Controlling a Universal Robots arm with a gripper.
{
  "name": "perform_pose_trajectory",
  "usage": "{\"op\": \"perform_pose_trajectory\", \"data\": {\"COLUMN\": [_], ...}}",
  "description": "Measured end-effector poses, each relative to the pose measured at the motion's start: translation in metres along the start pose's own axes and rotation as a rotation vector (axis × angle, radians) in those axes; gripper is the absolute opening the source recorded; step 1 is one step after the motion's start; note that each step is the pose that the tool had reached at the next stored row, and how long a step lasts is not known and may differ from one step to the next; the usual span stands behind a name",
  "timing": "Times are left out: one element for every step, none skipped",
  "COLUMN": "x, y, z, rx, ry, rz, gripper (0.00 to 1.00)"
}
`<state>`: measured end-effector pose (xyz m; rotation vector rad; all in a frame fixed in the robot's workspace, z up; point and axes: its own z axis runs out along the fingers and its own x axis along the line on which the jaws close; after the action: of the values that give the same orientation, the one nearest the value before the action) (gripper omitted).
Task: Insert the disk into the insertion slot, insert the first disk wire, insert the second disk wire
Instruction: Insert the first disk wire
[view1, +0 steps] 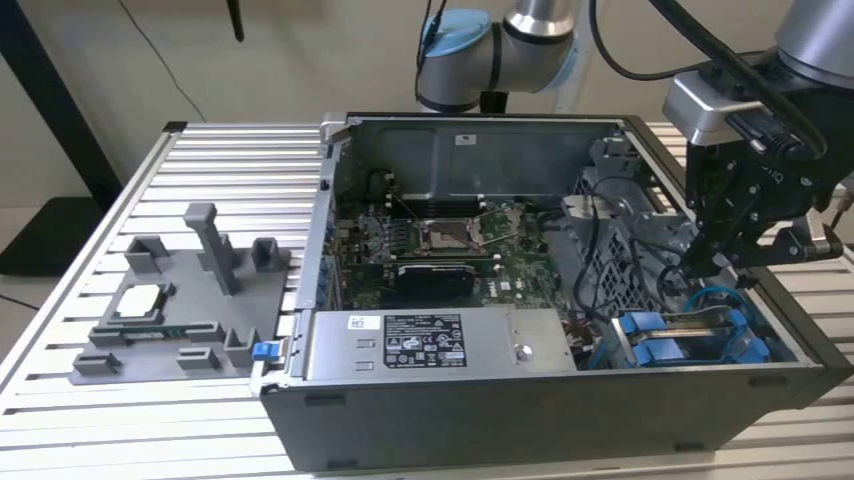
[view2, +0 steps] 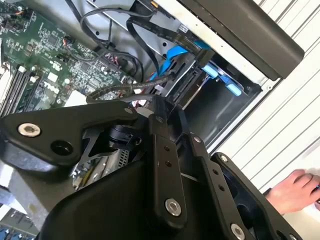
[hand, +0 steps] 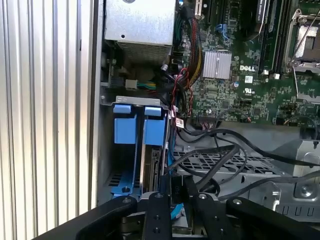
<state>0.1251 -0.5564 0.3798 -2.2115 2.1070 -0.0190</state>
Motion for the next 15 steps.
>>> {"op": "perform_pose_trajectory", "data": {"x": [0.0000,0.0000,0.0000,0.0000,0.0000,0.0000,0.0000,0.0000,0.0000,0.0000,0.0000,0.0000,0.0000,0.0000,0.0000], "y": [0.0000,0.0000,0.0000,0.0000,0.0000,0.0000,0.0000,0.0000,0.0000,0.0000,0.0000,0.0000,0.0001,0.0000,0.0000], "z": [0.0000,0.0000,0.0000,0.0000,0.0000,0.0000,0.0000,0.0000,0.0000,0.0000,0.0000,0.0000,0.0000,0.0000,0.0000], "rx": [0.0000,0.0000,0.0000,0.0000,0.0000,0.0000,0.0000,0.0000,0.0000,0.0000,0.0000,0.0000,0.0000,0.0000,0.0000], "ry": [0.0000,0.0001,0.0001,0.0001,0.0001,0.0001,0.0002,0.0002,0.0002,0.0002,0.0002,0.0002,0.0002,0.0002,0.0002], "rz": [0.000,0.000,0.000,0.000,0.000,0.000,0.000,0.000,0.000,0.000,0.000,0.000,0.000,0.000,0.000], "gripper": [0.00,0.00,0.00,0.00,0.00,0.00,0.00,0.00,0.00,0.00,0.00,0.00,0.00,0.00,0.00]}}
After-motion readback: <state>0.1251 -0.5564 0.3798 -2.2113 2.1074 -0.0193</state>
